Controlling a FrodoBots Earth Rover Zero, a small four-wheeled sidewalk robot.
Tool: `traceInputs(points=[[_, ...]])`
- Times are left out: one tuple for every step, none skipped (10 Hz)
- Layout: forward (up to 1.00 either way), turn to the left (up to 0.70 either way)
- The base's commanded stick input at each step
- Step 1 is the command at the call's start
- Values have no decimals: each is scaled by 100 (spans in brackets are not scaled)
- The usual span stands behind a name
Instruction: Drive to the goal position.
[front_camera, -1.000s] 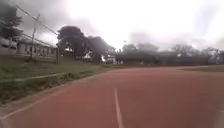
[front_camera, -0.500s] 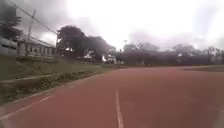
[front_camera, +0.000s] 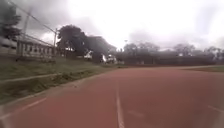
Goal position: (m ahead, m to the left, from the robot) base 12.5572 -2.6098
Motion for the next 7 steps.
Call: traceInputs(points=[[70, 1], [70, 1], [70, 1], [70, 1], [70, 1], [70, 1], [70, 1]])
